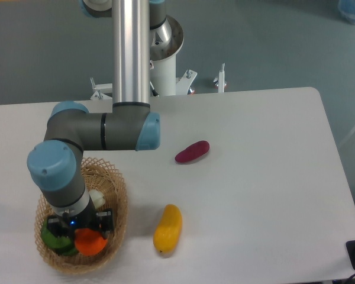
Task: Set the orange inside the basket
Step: 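Lower the orange into the basket beside the bok choy and open gripper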
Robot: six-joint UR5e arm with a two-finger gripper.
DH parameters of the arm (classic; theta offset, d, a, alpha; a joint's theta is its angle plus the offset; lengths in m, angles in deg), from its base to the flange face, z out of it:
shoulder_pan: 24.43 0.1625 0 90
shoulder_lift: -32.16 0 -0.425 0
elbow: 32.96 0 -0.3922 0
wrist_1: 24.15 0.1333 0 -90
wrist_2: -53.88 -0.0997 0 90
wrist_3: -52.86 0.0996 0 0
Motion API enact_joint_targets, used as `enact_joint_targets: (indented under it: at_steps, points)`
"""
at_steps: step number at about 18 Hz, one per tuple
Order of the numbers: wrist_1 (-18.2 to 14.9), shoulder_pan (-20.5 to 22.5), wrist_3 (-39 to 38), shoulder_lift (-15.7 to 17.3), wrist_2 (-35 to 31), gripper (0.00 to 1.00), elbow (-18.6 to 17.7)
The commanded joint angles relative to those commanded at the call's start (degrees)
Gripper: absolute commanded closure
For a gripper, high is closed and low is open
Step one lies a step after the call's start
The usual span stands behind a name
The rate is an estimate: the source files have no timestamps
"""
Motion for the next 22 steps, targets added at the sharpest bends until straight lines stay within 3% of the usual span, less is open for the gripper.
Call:
enact_joint_targets:
  at_steps: [11, 14, 16, 22]
  points:
    - [0.09, -0.09, 0.18, -0.44, 0.00, 0.24, 0.35]
    - [0.18, -0.09, 0.26, -0.62, -0.09, 0.14, 0.44]
    - [0.18, -0.09, 0.35, -0.44, 0.00, 0.01, 0.53]
    - [0.26, -0.09, 2.72, 0.88, 0.00, 0.00, 0.79]
